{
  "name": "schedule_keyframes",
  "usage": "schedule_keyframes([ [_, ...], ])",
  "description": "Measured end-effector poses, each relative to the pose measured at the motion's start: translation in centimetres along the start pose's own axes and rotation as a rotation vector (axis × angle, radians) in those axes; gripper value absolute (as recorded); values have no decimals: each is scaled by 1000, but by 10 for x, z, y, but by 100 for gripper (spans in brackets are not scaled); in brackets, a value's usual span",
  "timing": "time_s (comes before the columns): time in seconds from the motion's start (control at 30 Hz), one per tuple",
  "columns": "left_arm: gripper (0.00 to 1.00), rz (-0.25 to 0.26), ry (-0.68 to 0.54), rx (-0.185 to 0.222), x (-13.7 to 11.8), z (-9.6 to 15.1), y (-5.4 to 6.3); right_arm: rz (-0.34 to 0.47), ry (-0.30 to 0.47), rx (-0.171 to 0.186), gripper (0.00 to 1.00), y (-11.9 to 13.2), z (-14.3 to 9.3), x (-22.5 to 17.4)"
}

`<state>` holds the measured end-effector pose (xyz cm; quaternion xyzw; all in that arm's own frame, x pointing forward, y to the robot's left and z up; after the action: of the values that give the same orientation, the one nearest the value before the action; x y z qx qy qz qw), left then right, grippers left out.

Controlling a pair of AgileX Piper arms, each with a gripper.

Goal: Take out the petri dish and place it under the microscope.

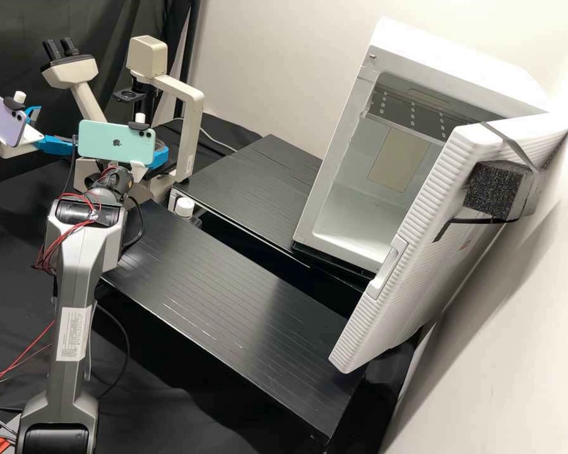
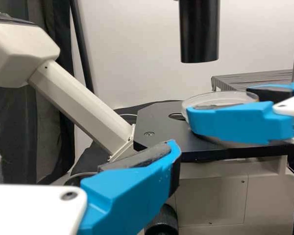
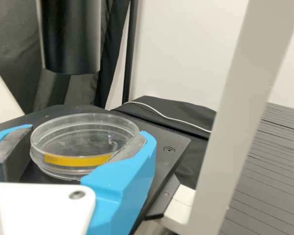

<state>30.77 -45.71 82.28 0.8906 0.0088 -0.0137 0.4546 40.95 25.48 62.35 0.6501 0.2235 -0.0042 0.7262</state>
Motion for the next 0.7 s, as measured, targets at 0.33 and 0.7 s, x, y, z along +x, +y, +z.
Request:
schedule_keyframes([
  [0.33, 100, 0, 0, 0, 0, 0, 0, 11, -22, 16, 0, -5, -1, 23],
  [0.7, 100, 0, 0, 0, 0, 0, 0, 2, -30, -19, 0, -17, -6, 36],
])
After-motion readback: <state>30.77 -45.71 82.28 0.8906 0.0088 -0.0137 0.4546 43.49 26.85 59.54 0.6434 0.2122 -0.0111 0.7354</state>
